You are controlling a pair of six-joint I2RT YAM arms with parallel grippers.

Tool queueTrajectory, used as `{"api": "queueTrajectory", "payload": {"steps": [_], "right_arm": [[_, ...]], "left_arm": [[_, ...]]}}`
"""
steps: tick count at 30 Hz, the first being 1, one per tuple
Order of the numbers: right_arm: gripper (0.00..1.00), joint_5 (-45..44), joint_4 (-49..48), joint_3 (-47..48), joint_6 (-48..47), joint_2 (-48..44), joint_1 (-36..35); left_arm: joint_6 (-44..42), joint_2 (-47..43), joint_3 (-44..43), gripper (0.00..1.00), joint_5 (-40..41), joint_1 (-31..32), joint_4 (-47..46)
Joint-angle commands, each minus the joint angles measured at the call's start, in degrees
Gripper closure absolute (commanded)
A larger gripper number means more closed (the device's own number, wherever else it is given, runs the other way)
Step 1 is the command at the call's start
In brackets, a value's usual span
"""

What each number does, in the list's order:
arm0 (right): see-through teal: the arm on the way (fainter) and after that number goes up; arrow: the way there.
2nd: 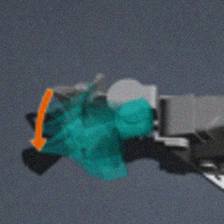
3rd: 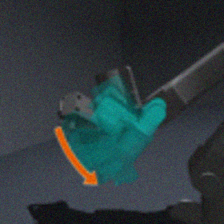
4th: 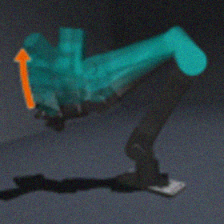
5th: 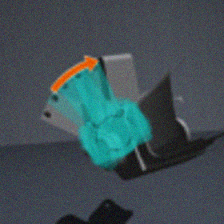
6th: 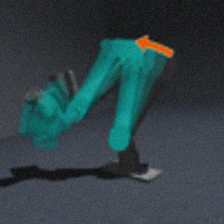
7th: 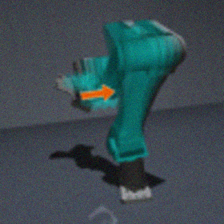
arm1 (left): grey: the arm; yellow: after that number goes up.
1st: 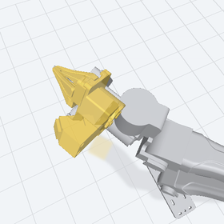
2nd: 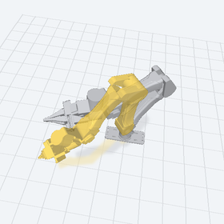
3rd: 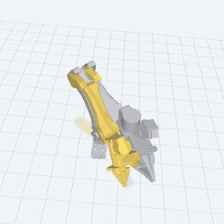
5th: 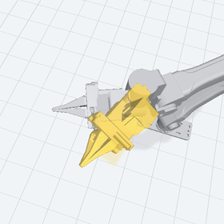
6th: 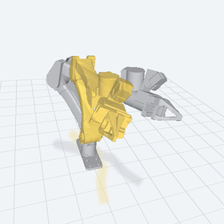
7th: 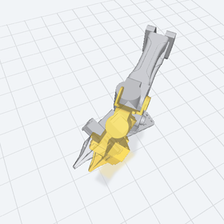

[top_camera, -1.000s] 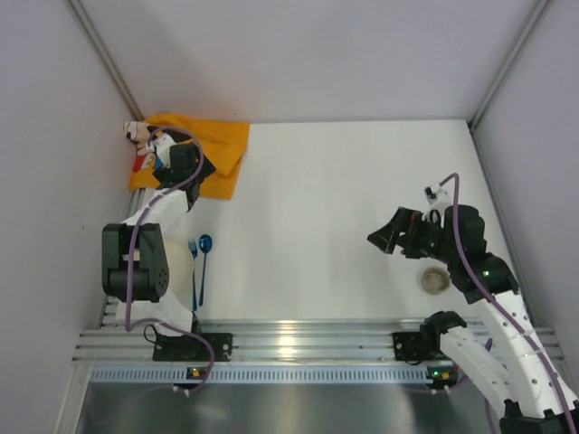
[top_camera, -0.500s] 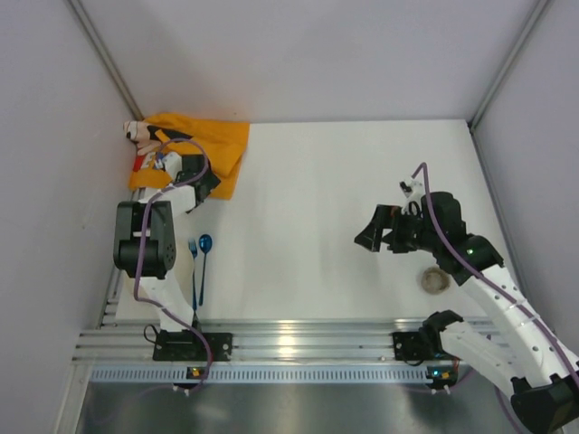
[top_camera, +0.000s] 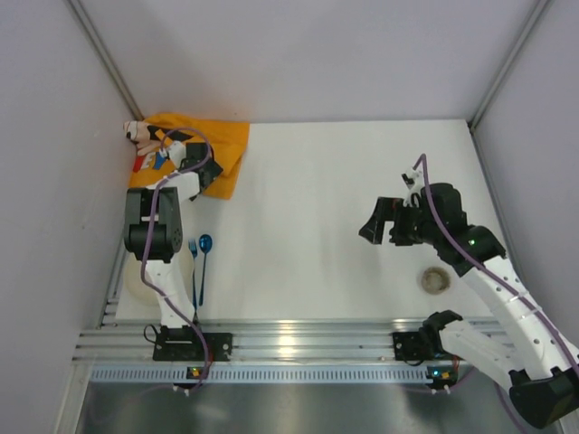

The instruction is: Set the dinner table for one person

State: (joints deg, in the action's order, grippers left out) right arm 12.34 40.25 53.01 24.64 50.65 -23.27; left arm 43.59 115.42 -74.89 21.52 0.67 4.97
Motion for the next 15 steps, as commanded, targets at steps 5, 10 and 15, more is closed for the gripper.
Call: {"api": "queueTrajectory", "payload": {"steps": [5, 10, 15], "right_arm": [[0.0, -4.95, 1.41, 2.27, 0.14, -2.84, -0.64], [0.0, -6.36, 1.5, 3.41, -0.12, -1.96, -0.64], [0.0, -7.68, 1.5, 3.94, -0.56, -1.0, -0.55]], "left_arm": [[1.23, 6.48, -5.61, 0.42, -5.51, -0.23, 3.55], [1.49, 8.24, -7.55, 0.91, -9.47, -0.23, 2.24], [0.0, 7.37, -8.25, 1.0, -14.12, -0.23, -1.36]]}}
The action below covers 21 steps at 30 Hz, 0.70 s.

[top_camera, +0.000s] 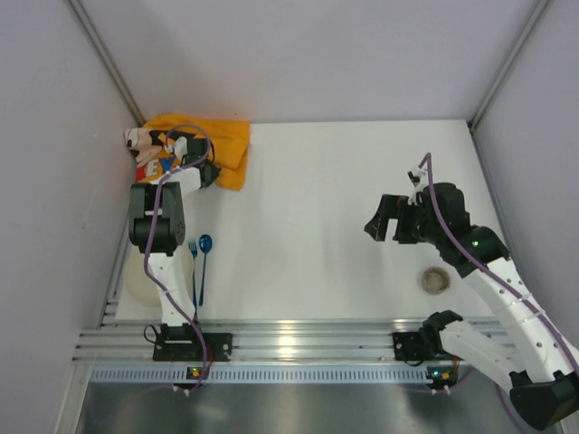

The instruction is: Set the dinner table for one person

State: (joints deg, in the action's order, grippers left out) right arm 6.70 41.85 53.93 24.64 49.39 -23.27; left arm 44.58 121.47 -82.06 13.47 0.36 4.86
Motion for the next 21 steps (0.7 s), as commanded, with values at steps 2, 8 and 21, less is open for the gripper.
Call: {"api": "queueTrajectory", "payload": {"steps": [2, 8, 21], "right_arm": [[0.0, -2.57, -0.27, 3.11, -0.74, 0.53, -0.55], [0.0, -4.15, -0.18, 3.11, -1.35, 0.45, -0.46], [0.0, -4.06, 2.36, 4.6, -0.12, 0.97, -0.29]], "left_arm": [[-1.33, 1.49, -3.35, 1.0, -8.45, 0.69, -1.79], [-1.69, 5.09, -15.73, 1.0, -11.55, 10.52, 1.9], [4.82, 19.99, -53.67, 0.01, -14.03, 30.92, -12.22]]}}
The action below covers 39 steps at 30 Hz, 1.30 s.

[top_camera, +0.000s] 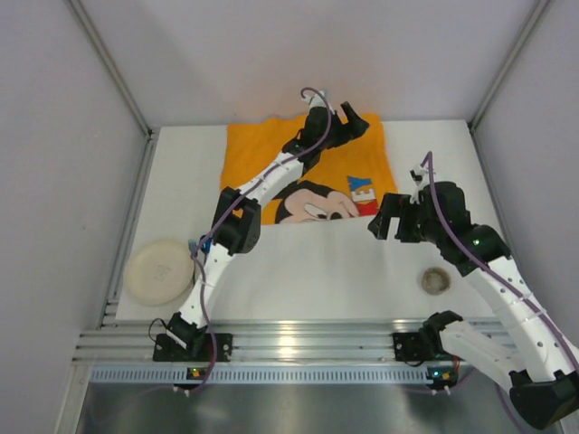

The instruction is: Set the dinner table for one person

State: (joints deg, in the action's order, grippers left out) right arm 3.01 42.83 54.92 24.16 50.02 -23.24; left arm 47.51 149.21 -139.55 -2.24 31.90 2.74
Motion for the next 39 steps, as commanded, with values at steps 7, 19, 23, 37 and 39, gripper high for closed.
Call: {"api": "queueTrajectory", "payload": {"steps": [7, 19, 23, 37, 39], "right_arm": [[0.0, -0.46, 1.38, 3.44, 0.45, 0.78, -0.22], [0.0, 0.08, 1.99, 3.97, 1.94, 2.89, -0.31], [0.0, -1.34, 2.43, 1.43, 3.52, -1.5, -0.22], [0.0, -5.47, 6.04, -2.97, 4.4, -9.86, -0.22], [0.0, -5.38, 6.12, -2.8, 3.88, -9.33, -0.22]], "left_arm": [[-11.09, -20.25, 18.24, 0.01, 6.37, -0.87, -3.98], [-16.13, -33.1, 47.24, 0.01, 1.71, 4.04, -1.86], [-16.74, -33.02, 51.83, 0.01, 4.17, 4.05, -0.63], [-26.67, -28.88, 53.05, 0.01, 11.12, 1.5, 11.76], [-27.29, -29.76, 54.37, 0.01, 11.38, -0.34, 11.59]]}}
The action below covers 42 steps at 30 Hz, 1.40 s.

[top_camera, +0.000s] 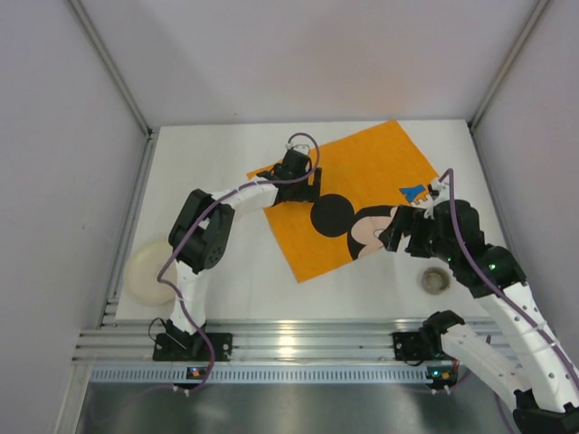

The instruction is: Set the dinner table for one person

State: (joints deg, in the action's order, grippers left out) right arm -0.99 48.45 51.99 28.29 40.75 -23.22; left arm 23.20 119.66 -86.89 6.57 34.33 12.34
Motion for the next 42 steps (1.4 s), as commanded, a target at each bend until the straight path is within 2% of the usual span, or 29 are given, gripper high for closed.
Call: {"api": "queueTrajectory", "payload": {"steps": [1, 7, 9, 13, 18, 22, 27, 29, 32, 33, 38, 40, 41, 42], "right_arm": [[0.0, -1.29, 0.6, 0.57, -0.43, 0.29, -0.24], [0.0, -1.29, 0.33, 1.89, -2.01, 2.84, -0.33], [0.0, -1.2, 0.07, 1.89, -2.89, 3.72, -0.24], [0.0, -1.03, -0.63, 2.33, -4.12, 5.3, -0.42], [0.0, -1.2, -1.16, 3.56, -5.0, 6.36, -0.24], [0.0, -0.85, -1.51, 4.09, -5.53, 7.14, -0.24], [0.0, -0.5, -1.6, 4.26, -6.06, 7.85, -0.24], [0.0, -0.85, -1.78, 4.0, -5.8, 7.85, -0.24], [0.0, -4.62, -2.3, 3.65, -4.92, 7.33, -0.33], [0.0, -6.81, -2.65, 3.39, -4.57, 7.15, -0.24], [0.0, -10.15, 0.23, 4.44, -3.08, 7.59, -0.16], [0.0, -18.31, 4.7, 4.88, 0.16, 8.55, 0.8], [0.0, -19.82, 9.08, 5.05, 3.49, 9.16, 1.94], [0.0, -17.66, 10.34, 4.36, 3.61, 9.69, 5.69]], "left_arm": [[-4.12, -0.56, 2.42, 0.01, 2.75, -3.38, 1.9], [-12.19, 1.01, 2.7, 0.01, 3.97, -8.83, 3.65], [-16.76, 3.47, -1.51, 0.01, 7.38, -10.06, 8.19], [-20.64, 10.76, -11.53, 0.01, 12.49, -12.26, 15.25], [-20.3, 10.16, -11.45, 0.01, 14.35, -16.3, 12.27], [-21.53, 11.82, -16.27, 0.01, 16.71, -18.77, 11.74], [-22.15, 13.15, -24.01, 0.01, 24.44, -19.03, 11.74], [-20.57, 11.75, -26.83, 0.01, 24.98, -18.51, 11.74], [-19.77, 6.83, -26.58, 0.01, 22.36, -14.74, 10.34], [-19.95, 5.43, -25.7, 0.01, 20.43, -11.77, 9.73], [-17.41, -1.43, -13.85, 0.01, 10.41, -1.04, 4.46], [-12.41, -1.27, -9.2, 0.01, 7.51, 0.3, 3.05], [-10.65, -0.14, -8.22, 0.01, 6.1, 1.0, 2.69], [-7.15, 0.31, -7.42, 0.01, 5.83, 1.09, 2.78]]}}
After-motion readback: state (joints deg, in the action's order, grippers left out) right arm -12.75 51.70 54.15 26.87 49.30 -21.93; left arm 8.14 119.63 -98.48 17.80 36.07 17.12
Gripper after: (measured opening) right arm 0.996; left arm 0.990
